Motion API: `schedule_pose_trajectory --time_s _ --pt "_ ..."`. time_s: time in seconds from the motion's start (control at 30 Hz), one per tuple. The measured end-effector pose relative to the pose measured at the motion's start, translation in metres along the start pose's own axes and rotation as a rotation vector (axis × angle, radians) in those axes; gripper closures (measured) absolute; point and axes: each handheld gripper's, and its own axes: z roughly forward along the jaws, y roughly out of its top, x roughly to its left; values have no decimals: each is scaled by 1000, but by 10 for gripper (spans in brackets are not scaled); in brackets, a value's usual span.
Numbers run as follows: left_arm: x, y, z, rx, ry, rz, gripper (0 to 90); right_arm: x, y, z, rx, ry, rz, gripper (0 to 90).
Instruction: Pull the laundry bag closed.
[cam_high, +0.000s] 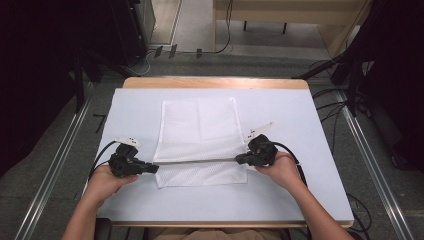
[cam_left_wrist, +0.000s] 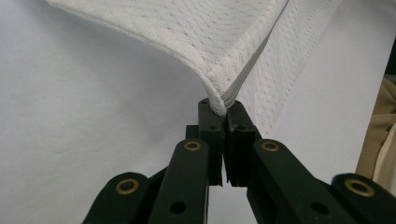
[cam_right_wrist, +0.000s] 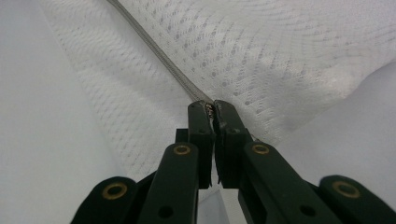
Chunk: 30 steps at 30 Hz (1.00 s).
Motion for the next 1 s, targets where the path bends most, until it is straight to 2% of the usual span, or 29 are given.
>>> schedule_pose_trajectory --time_s 0.2,0.27,0.4,0.47,0.63,0.73,0.87,0.93,1.0 --pt "1 0 1 4 6 -2 872 1 -2 -2 -6 9 -3 880" --pt "2 -1 1 -7 19 20 862 2 -2 -1 -10 10 -6 879" --pt "2 -1 1 -13 23 18 809 3 -1 -1 -20 9 -4 868" --pt "2 0 1 -17 19 11 767 3 -1 -1 -25 11 12 853" --pt "2 1 -1 -54 6 0 632 2 -1 -4 -55 6 23 772" --pt "2 1 -1 -57 16 -3 584 1 -1 -8 -78 -12 17 702" --pt "3 1 -4 -93 40 -14 500 0 -2 -14 -122 -47 17 590" --pt "3 1 -7 -134 57 -18 458 -2 -3 -18 -146 -56 31 526" --pt "4 1 -10 -160 77 -9 428 -5 -5 -21 -167 -72 42 502"
